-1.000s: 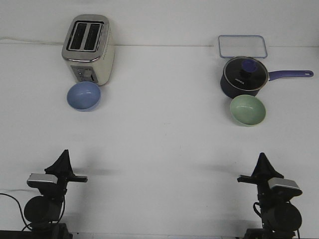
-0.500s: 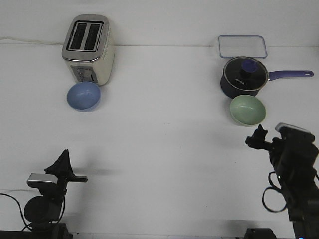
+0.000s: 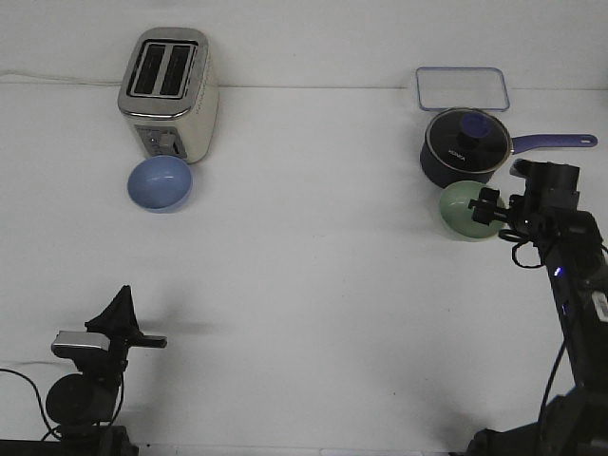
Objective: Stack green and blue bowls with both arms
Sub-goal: 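Reach the right gripper forward to the rim of the pale green bowl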
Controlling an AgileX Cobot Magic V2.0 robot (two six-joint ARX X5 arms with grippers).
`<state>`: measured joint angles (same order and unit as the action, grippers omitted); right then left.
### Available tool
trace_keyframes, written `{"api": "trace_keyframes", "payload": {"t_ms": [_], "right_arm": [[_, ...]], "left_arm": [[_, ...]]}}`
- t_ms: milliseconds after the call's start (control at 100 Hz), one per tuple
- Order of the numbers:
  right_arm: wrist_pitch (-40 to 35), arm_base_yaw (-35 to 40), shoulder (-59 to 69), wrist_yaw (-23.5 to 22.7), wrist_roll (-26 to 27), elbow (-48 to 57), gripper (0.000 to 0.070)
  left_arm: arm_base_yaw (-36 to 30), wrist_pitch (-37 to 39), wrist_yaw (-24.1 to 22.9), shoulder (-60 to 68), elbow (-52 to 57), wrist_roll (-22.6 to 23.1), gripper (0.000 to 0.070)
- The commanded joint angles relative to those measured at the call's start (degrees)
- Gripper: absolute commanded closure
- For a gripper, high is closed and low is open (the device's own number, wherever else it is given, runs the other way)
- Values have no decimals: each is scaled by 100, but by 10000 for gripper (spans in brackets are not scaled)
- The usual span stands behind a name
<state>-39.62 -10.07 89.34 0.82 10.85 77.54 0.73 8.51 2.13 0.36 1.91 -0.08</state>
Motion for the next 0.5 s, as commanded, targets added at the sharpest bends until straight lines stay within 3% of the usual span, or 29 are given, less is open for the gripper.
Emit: {"api": "trace_keyframes", "payload": {"t_ms": [0, 360, 410, 490], "right_arm": [[15, -87, 424, -83, -66, 236, 162], [348, -273, 1727, -404, -323, 503, 179], [367, -275, 1808, -442, -323, 505, 247], [374, -275, 1875, -485, -339, 505, 484]], "left_arm": [[-4, 55, 28, -7, -111, 28, 685], [-4, 55, 28, -7, -111, 28, 685], [-4, 57, 28, -7, -111, 28, 685], [-4, 57, 28, -7, -111, 28, 685]]}}
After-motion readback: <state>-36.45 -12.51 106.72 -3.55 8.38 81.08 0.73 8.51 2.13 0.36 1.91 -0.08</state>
